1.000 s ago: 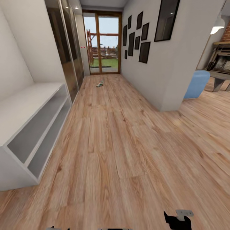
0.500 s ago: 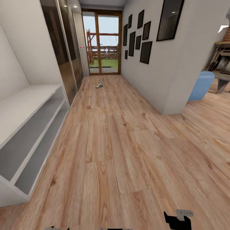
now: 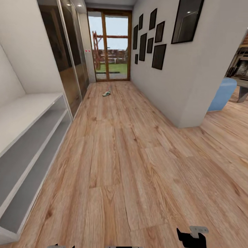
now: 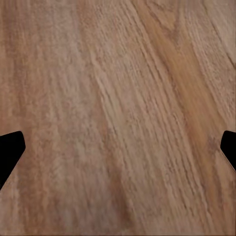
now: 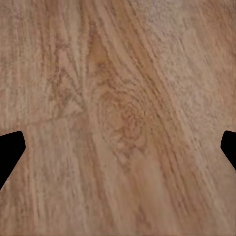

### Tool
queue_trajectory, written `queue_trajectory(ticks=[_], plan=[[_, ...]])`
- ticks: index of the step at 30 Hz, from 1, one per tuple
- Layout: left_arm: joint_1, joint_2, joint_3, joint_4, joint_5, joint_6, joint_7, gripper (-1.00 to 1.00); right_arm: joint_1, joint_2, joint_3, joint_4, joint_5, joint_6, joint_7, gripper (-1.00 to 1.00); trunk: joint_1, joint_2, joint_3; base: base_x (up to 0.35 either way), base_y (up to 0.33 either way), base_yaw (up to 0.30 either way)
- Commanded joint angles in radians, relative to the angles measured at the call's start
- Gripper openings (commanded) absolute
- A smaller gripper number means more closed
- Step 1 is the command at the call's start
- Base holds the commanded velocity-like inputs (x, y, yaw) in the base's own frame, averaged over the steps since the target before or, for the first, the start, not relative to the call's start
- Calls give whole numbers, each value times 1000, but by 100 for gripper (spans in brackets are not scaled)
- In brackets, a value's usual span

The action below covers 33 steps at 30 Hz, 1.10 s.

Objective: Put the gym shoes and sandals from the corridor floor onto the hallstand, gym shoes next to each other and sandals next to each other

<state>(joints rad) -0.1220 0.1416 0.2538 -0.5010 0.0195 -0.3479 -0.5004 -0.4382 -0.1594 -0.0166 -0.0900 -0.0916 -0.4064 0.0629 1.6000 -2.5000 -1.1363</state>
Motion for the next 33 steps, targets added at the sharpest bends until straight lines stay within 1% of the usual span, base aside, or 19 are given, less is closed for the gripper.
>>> queue_trajectory(ticks=[1, 16, 19, 27, 33], plan=[[-1, 0, 5, 1, 2, 0, -9, 100, -1, 0, -1, 1, -10, -3, 6, 100, 0, 0, -1, 339, 0, 0], [-1, 0, 5, 1, 2, 0, -9, 100, -1, 0, 0, 1, -10, -4, 5, 100, 0, 0, -1, 339, 0, 4], [-1, 0, 5, 1, 2, 0, -9, 100, -1, 0, 0, 1, -10, -4, 5, 100, 0, 0, -1, 339, 0, 126], [-1, 0, 5, 1, 2, 0, -9, 100, -1, 1, 0, 1, -10, -3, 5, 100, 0, 0, -1, 339, 0, 246], [-1, 0, 5, 1, 2, 0, -9, 100, 0, 1, -1, 1, -10, -4, 5, 100, 0, 0, -1, 339, 0, 82]])
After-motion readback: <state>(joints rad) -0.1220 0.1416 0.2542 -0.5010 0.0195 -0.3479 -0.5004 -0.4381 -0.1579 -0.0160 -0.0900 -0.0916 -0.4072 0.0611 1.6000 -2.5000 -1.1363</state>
